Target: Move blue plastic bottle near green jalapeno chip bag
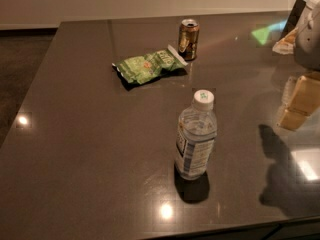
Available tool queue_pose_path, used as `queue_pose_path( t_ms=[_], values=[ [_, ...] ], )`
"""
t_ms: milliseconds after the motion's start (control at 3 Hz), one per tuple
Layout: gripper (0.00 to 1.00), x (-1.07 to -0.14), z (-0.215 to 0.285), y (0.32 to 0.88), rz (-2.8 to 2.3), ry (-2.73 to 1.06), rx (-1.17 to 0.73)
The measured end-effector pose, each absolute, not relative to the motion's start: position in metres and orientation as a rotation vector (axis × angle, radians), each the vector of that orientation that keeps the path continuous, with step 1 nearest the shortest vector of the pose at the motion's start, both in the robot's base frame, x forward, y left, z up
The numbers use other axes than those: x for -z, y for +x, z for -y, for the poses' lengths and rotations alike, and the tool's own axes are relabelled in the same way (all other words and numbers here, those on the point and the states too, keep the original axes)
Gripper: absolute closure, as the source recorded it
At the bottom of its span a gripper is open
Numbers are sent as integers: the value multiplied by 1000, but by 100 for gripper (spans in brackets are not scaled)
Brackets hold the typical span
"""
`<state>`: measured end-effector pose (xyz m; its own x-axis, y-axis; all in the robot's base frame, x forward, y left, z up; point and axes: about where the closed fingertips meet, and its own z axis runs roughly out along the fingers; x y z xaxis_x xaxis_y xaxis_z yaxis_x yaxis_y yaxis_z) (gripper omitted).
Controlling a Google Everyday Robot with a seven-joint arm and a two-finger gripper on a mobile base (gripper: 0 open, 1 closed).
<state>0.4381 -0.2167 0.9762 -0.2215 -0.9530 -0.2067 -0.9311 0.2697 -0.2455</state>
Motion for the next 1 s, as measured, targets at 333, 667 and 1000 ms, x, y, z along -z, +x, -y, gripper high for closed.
queue_pose_path(
  t_ms=[333, 667, 1000],
  values=[
    [0, -976, 217, 438, -2232, -1725, 98],
    [0, -978, 211, 440, -2204, -1731, 73],
    [0, -977, 193, 440, -2114, -1756, -15]
  ],
)
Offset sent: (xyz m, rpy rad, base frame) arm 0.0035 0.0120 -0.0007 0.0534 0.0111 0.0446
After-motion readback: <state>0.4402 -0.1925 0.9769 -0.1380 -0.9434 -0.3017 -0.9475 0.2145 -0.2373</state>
